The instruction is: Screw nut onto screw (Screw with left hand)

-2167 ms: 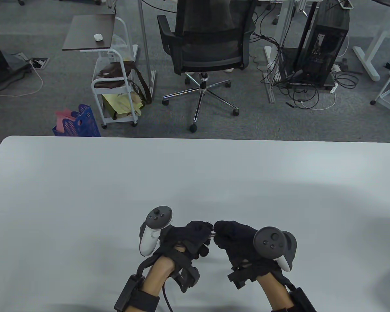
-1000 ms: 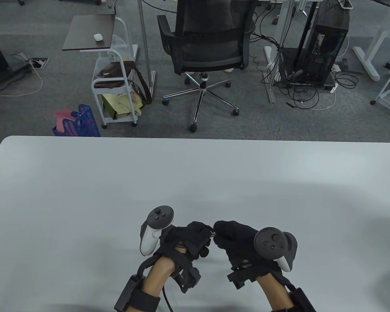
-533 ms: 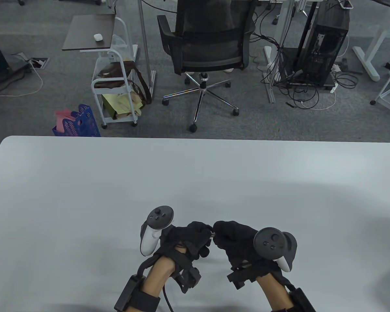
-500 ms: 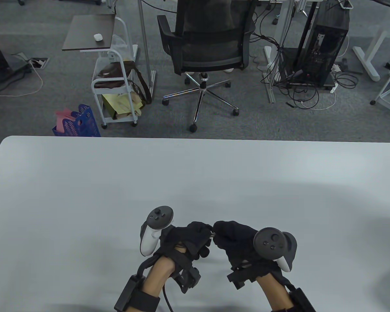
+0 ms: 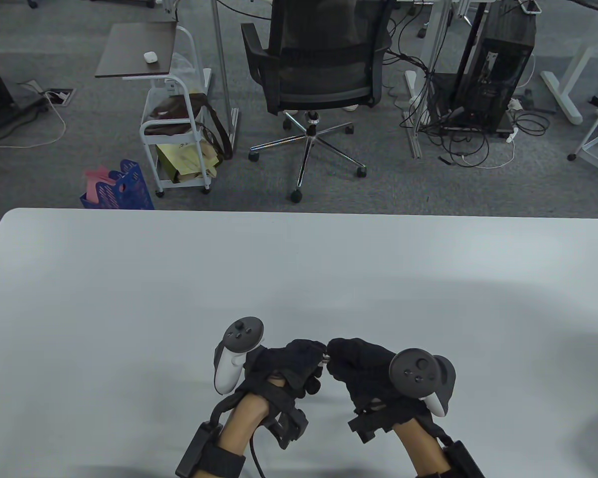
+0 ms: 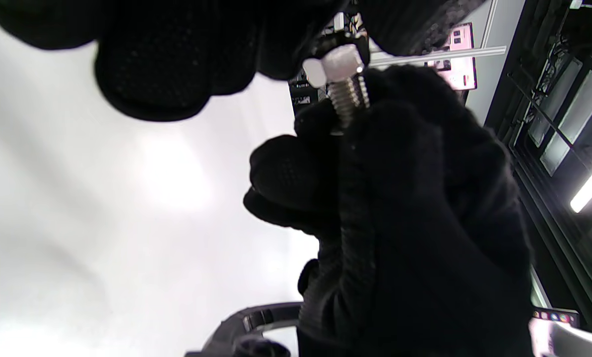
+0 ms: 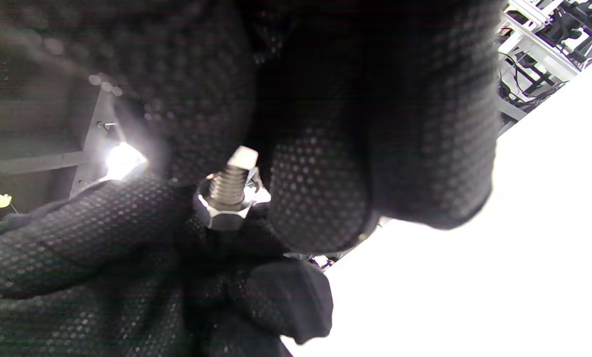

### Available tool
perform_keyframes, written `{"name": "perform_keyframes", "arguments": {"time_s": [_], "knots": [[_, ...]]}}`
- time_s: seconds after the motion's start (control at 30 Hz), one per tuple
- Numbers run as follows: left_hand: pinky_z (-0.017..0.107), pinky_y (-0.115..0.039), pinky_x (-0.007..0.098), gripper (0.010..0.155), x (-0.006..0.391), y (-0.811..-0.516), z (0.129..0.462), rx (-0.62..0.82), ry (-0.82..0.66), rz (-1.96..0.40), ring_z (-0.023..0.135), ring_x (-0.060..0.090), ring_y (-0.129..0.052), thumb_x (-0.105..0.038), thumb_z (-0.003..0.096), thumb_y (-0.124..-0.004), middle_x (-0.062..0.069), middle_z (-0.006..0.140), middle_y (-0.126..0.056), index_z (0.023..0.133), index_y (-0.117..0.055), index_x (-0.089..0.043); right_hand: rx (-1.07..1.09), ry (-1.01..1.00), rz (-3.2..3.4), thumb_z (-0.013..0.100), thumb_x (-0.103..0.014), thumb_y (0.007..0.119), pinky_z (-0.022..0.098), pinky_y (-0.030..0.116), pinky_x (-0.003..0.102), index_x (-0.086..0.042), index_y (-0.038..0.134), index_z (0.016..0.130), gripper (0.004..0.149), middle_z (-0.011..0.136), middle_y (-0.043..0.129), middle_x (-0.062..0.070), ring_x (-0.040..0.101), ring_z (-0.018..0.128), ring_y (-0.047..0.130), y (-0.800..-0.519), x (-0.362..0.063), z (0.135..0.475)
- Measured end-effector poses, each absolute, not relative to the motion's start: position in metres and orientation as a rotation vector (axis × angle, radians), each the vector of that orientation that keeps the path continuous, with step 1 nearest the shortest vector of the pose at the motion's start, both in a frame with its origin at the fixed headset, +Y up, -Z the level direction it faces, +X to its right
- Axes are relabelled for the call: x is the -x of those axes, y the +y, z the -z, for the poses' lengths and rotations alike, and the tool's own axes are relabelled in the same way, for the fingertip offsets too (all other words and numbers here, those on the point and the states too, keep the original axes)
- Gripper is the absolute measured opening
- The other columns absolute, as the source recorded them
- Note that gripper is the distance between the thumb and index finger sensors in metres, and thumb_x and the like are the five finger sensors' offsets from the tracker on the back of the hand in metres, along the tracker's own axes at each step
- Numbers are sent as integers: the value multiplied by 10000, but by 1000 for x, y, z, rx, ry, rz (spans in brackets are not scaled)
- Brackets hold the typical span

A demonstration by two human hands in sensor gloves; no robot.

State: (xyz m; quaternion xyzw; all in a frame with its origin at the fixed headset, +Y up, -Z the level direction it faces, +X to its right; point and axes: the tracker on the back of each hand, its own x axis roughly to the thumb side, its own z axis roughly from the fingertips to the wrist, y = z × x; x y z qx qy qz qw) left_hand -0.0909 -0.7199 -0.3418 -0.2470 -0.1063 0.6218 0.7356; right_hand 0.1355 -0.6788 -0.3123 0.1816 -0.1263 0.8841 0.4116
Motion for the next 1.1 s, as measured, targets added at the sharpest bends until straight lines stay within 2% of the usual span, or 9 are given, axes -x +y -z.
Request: {"name": "perform_keyframes", "arguments": {"time_s": [0.13, 0.27, 0.33, 0.47, 0.53, 0.67, 0.73, 0.93, 1.1], "knots": [[376, -737, 570, 562, 89, -717, 342, 542, -241, -1349, 483, 463, -928, -390, 454, -702, 289, 767, -854, 862, -796, -14, -455, -316, -2227, 294, -287, 971, 271, 1043, 364, -191, 918, 698, 418, 646, 1034, 69, 215, 355, 1174, -679, -136, 313], [406, -725, 557, 563, 89, -718, 342, 584, -267, -1352, 537, 444, -899, -351, 461, -702, 271, 831, -780, 926, -690, -33, -457, -310, -2235, 295, -286, 971, 271, 1043, 365, -188, 918, 698, 418, 645, 1034, 71, 216, 354, 1173, -680, -135, 313], [409, -726, 555, 660, 90, -720, 341, 569, -255, -1376, 541, 447, -899, -419, 462, -688, 283, 846, -773, 989, -633, -25, -460, -306, -2232, 295, -286, 971, 271, 1043, 365, -188, 918, 698, 418, 645, 1034, 70, 216, 355, 1173, -680, -135, 313], [369, -739, 577, 604, 90, -720, 342, 547, -235, -1353, 481, 477, -928, -413, 454, -693, 305, 771, -857, 885, -804, -4, -457, -314, -2231, 295, -287, 971, 272, 1043, 363, -191, 918, 698, 417, 647, 1034, 67, 214, 355, 1173, -680, -135, 313], [363, -741, 572, 564, 88, -719, 342, 548, -242, -1344, 474, 463, -930, -389, 455, -706, 289, 758, -861, 860, -803, -9, -455, -310, -2227, 294, -286, 971, 272, 1042, 364, -190, 918, 699, 419, 646, 1034, 69, 216, 354, 1173, -680, -136, 313], [408, -724, 551, 578, 88, -719, 341, 593, -271, -1351, 541, 435, -896, -358, 463, -696, 262, 836, -768, 944, -658, -40, -455, -304, -2232, 295, -286, 971, 271, 1042, 365, -189, 918, 697, 418, 644, 1034, 70, 217, 355, 1173, -680, -135, 313], [410, -727, 552, 667, 89, -720, 342, 579, -261, -1374, 542, 442, -899, -427, 461, -683, 277, 842, -770, 991, -623, -26, -460, -299, -2234, 294, -285, 971, 271, 1043, 364, -190, 919, 697, 417, 645, 1034, 70, 216, 354, 1173, -680, -135, 313], [369, -739, 575, 582, 88, -720, 342, 551, -236, -1356, 480, 471, -928, -401, 454, -699, 295, 768, -855, 871, -797, -7, -454, -310, -2229, 295, -287, 970, 273, 1043, 364, -191, 919, 697, 417, 646, 1034, 67, 214, 356, 1173, -680, -136, 313], [421, -720, 545, 567, 87, -719, 342, 597, -272, -1369, 557, 426, -885, -351, 462, -701, 251, 853, -734, 940, -626, -56, -454, -300, -2227, 296, -287, 971, 273, 1042, 365, -190, 918, 697, 416, 646, 1033, 69, 217, 358, 1172, -680, -135, 313]]}}
